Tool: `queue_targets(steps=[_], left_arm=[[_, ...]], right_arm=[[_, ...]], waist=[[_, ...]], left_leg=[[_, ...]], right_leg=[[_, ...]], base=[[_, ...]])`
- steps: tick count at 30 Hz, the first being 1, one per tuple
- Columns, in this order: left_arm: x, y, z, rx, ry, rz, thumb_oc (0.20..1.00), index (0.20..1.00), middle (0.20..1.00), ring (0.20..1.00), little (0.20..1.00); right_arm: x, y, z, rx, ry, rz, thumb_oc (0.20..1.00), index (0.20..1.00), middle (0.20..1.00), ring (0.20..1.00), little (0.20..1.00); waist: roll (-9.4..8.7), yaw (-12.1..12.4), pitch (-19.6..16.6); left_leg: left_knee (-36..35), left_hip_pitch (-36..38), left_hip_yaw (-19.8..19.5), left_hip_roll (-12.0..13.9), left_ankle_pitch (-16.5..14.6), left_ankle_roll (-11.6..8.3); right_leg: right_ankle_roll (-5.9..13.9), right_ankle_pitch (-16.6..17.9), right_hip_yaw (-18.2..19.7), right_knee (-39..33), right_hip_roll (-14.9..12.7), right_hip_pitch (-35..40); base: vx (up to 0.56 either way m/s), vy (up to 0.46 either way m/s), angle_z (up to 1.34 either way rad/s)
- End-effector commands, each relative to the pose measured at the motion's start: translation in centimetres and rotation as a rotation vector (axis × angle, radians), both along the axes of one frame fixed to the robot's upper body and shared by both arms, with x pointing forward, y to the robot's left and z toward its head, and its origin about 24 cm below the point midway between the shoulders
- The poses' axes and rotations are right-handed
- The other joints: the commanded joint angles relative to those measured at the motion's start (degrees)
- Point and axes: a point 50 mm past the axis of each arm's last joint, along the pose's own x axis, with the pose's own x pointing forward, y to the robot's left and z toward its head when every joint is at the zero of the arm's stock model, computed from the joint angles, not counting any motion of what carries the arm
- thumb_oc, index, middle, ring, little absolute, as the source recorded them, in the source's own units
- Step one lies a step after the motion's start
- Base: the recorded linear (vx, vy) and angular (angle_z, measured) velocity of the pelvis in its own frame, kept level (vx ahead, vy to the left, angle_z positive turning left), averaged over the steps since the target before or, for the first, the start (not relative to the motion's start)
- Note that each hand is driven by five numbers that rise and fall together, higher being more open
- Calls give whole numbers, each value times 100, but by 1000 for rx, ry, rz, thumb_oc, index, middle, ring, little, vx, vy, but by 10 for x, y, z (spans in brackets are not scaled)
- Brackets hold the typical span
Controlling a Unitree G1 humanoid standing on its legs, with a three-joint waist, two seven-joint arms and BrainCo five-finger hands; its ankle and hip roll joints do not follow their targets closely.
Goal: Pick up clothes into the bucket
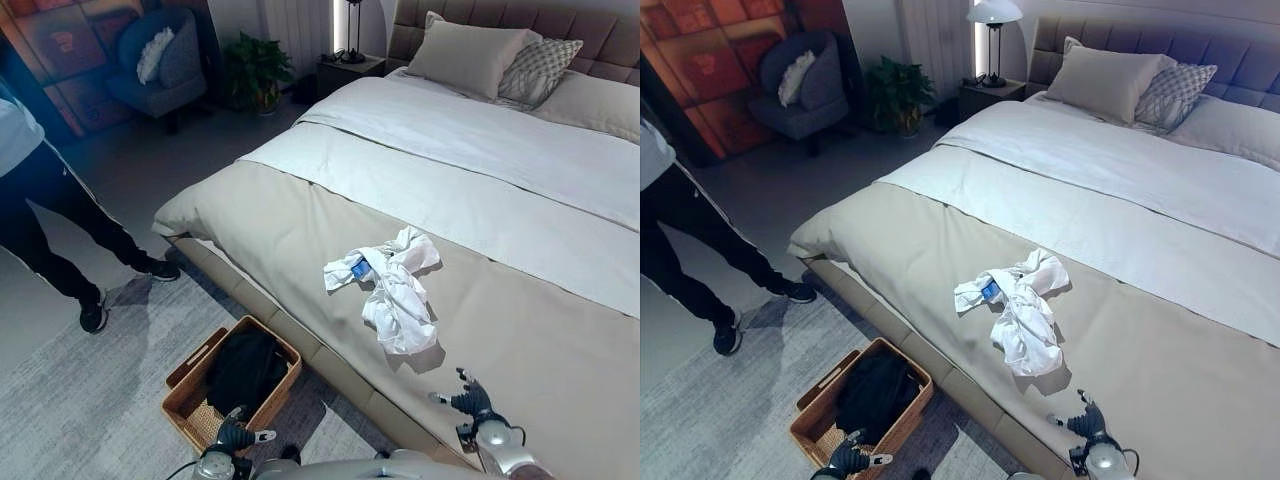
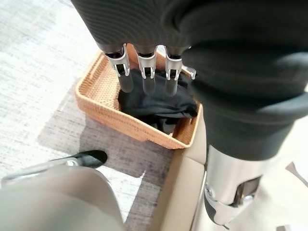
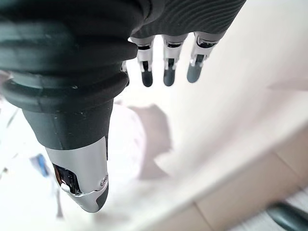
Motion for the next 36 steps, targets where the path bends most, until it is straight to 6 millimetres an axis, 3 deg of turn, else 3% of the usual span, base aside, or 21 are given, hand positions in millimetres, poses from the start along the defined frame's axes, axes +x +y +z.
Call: queue_targets(steps=[1,7,14,19,25,31,32,33,34,36], left_arm=[[21,-15,9,-27,-127,-10,1000,1000,1000,1000,1000],[39,-23,21,-15,-229,-56,1000,1000,1000,1000,1000],[54,-27,29,-15,-294,-68,1000,1000,1000,1000,1000],[67,-31,35,-12,-330,-84,1000,1000,1000,1000,1000],[93,-37,51,-25,-419,-78,1000,1000,1000,1000,1000],[118,-57,74,-48,-546,-183,1000,1000,1000,1000,1000],[121,-60,77,-55,-562,-188,1000,1000,1000,1000,1000],[123,-62,79,-59,-574,-193,1000,1000,1000,1000,1000],[126,-64,82,-66,-585,-202,1000,1000,1000,1000,1000],[128,-67,84,-69,-596,-201,1000,1000,1000,1000,1000]], right_arm=[[73,-8,59,-117,-307,3,1000,1000,1000,1000,1000],[127,-12,124,-244,-564,-65,1000,1000,1000,1000,1000],[155,-41,172,-351,-642,-173,1000,1000,1000,1000,1000],[165,-59,201,-271,-712,-345,1000,1000,1000,1000,1000],[168,-79,225,-321,-716,-407,1000,1000,1000,1000,1000],[164,-91,230,-367,-688,-435,1000,1000,1000,1000,1000],[163,-91,229,-363,-686,-432,533,533,533,533,533],[162,-93,229,-365,-683,-431,416,416,416,416,416],[162,-93,228,-352,-680,-433,200,200,200,200,200],[165,-87,228,-338,-692,-413,200,200,200,200,200]], waist=[[-337,51,602],[-214,194,996],[-10,418,1481],[64,546,1948],[158,606,2401],[371,632,2402],[403,633,2402],[428,634,2402],[458,634,2402],[488,600,2402]], left_leg=[[333,-169,27,-421,-329,147],[343,-622,-103,-530,-187,226],[619,-1165,-390,-683,-115,269],[1063,-1728,-511,-796,-160,317],[1526,-2387,-630,-920,-198,320],[1523,-2897,-795,-1031,-77,301],[1479,-2913,-817,-1049,-45,305],[1451,-2927,-831,-1072,-29,309],[1441,-2944,-855,-1104,-15,313],[1404,-2931,-873,-1164,9,331]], right_leg=[[350,661,96,-824,-228,373],[374,716,120,-551,-307,-190],[364,669,-7,-68,-538,-693],[327,508,-27,539,-654,-1247],[273,260,-118,1188,-830,-1843],[251,146,-261,1522,-1011,-2400],[255,140,-270,1547,-1048,-2436],[262,148,-285,1547,-1081,-2448],[265,150,-306,1553,-1127,-2449],[274,175,-300,1572,-1189,-2474]], base=[[-98,44,1],[-72,56,5],[-49,59,16],[-68,30,20],[-47,-18,19],[-7,-18,20],[4,-9,14],[4,-15,18],[-2,-4,16],[-6,11,17]])
